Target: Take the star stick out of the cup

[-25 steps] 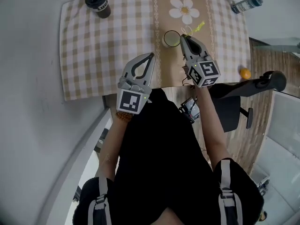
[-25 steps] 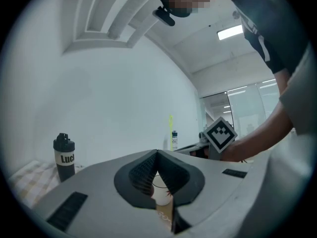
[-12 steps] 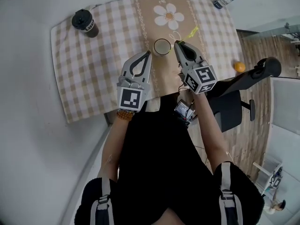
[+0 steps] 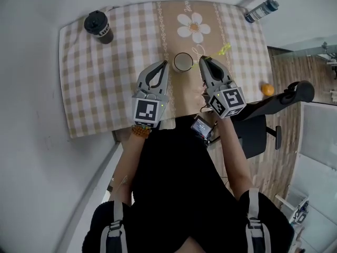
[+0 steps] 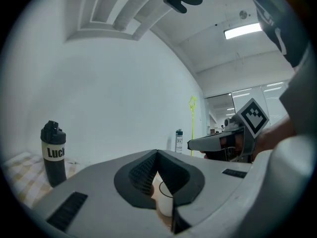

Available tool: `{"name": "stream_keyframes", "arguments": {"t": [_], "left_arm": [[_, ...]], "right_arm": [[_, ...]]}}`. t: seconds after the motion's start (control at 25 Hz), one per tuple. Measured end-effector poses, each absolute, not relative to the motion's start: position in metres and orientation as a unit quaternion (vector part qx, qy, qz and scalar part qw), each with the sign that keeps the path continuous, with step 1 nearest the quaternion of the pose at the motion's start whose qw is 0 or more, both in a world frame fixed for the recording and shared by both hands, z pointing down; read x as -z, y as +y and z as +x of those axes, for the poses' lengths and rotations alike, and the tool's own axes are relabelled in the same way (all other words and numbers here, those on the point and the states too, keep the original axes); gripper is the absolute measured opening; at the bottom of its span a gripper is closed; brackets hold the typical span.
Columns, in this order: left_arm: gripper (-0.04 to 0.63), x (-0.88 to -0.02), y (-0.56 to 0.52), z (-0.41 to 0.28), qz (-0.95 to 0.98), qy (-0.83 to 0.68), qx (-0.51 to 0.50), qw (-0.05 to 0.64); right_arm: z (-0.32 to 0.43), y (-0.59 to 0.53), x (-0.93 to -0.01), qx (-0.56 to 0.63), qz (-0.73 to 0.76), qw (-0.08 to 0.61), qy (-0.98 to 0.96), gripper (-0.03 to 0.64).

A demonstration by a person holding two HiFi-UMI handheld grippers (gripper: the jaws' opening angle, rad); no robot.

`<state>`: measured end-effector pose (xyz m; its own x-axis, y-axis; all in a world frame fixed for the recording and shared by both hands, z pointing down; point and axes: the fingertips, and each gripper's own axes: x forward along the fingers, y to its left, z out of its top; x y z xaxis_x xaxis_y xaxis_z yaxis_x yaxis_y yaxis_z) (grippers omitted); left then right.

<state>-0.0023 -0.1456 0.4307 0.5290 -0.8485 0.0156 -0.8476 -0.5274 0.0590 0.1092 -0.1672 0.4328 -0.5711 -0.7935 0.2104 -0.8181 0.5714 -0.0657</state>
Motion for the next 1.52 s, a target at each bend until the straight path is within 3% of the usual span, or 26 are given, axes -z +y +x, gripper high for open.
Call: {"name": "stream_keyframes", "arguments": {"t": [1.52], "left_arm": [[0.002, -0.403, -0.129, 0.004, 0.884, -0.467, 0.036, 0.001]], "right_arm": [[0.095, -0.165, -0.421, -0.061, 0.455, 0.07, -0.886, 0.01]]}}
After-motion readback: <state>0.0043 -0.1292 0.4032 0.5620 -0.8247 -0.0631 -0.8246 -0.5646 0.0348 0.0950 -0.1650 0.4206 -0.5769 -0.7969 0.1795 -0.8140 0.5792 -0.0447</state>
